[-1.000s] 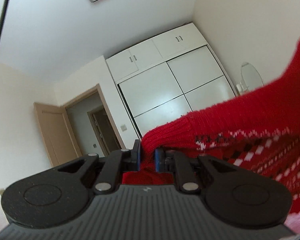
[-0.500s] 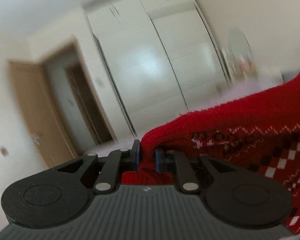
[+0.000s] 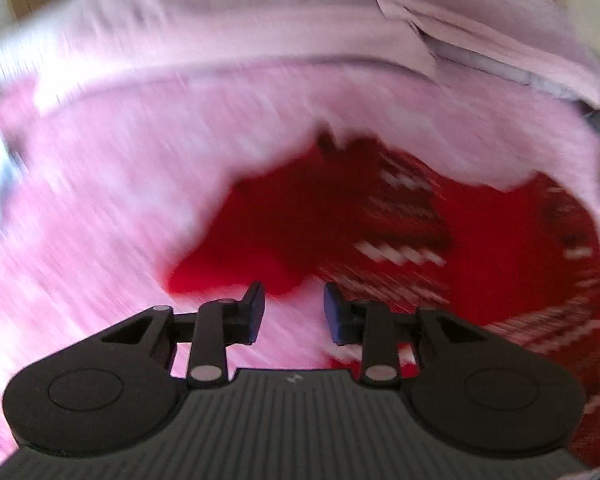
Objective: Fold clothes
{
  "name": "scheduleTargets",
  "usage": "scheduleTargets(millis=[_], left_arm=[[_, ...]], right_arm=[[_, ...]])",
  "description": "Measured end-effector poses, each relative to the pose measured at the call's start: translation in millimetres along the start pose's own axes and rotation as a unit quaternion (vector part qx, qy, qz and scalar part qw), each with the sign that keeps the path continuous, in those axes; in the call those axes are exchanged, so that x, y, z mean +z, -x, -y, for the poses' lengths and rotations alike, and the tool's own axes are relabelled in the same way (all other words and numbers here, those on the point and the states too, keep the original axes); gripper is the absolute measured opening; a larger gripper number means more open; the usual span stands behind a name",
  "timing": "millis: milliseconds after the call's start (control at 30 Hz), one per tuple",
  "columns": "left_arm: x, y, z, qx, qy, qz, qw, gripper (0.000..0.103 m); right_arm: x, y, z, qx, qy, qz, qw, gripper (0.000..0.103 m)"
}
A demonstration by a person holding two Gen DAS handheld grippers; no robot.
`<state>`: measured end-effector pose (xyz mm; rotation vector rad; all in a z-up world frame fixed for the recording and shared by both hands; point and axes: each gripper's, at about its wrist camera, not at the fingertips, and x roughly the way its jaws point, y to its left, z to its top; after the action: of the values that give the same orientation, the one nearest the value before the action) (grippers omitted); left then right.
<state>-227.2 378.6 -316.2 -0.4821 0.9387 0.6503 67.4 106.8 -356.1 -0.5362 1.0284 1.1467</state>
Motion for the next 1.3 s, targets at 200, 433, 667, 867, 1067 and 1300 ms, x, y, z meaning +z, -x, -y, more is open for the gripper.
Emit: scheduleTargets(millis=[200, 433, 667, 867, 1067, 1300], left_arm=[[-19, -31, 33, -0.113, 0.063, -0.026, 0.9913, 0.036], [-11, -96, 62, -0.127, 0.013, -0.081, 0.9885, 0.03], [71, -93, 68, -0.149, -0.058, -0.023, 0.9869, 0.0], [191, -61, 46, -0.104, -0.056, 0.17, 0.9783, 0.005], [151, -68, -8, -0.068, -0.067, 0.091, 0.9913, 0.035], [56, -121, -29, -0.005, -0.131, -0.014, 0.9913, 0.047]], right_arm=[[12, -18, 13, 0.143, -0.207, 0.024, 0.968, 0.068], [18, -58, 18, 0.184, -0.279, -0.04, 0.942, 0.04], [106, -53, 14, 0.234, -0.247, -0.044, 0.939, 0.006], [209, -11, 62, 0.164, -0.376, 0.249, 0.877, 0.017], [200, 13, 60, 0.095, -0.369, 0.256, 0.889, 0.079], [76, -16, 1, 0.06, -0.399, 0.074, 0.912, 0.079]])
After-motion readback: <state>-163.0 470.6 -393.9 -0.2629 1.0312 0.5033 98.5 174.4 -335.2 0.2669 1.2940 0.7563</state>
